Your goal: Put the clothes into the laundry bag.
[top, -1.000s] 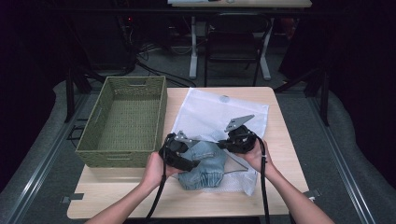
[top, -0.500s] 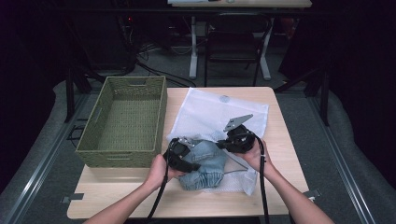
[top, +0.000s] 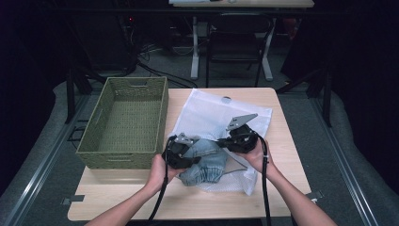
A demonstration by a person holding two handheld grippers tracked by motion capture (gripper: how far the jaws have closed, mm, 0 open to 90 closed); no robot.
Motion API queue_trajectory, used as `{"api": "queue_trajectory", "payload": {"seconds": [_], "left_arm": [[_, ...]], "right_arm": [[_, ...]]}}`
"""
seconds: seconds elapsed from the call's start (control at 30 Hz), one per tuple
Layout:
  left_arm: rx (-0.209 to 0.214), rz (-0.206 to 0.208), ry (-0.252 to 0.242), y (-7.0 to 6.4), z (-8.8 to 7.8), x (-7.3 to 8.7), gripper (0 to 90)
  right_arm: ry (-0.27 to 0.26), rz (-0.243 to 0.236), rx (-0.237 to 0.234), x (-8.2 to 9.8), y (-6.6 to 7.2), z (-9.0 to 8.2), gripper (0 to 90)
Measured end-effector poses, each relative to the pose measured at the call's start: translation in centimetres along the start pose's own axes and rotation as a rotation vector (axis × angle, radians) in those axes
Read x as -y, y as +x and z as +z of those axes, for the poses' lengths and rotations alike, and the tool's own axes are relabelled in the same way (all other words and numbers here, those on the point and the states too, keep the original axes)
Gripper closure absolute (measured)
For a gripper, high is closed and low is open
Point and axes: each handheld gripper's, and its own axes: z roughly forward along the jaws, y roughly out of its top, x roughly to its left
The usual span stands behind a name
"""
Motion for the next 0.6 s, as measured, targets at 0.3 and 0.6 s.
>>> {"api": "queue_trajectory", "payload": {"seconds": [0.3,0.6], "left_arm": [[-0.010,-0.051,0.039,0.2,2.6,0.0,70.5],[-0.048,0.057,0.011,-0.4,0.3,-0.4,32.0]], "right_arm": [[0.009,0.013,-0.015,0.1,-0.1,0.3,89.3],[0.038,0.017,-0.008,0.7,-0.3,0.7,89.2]]}}
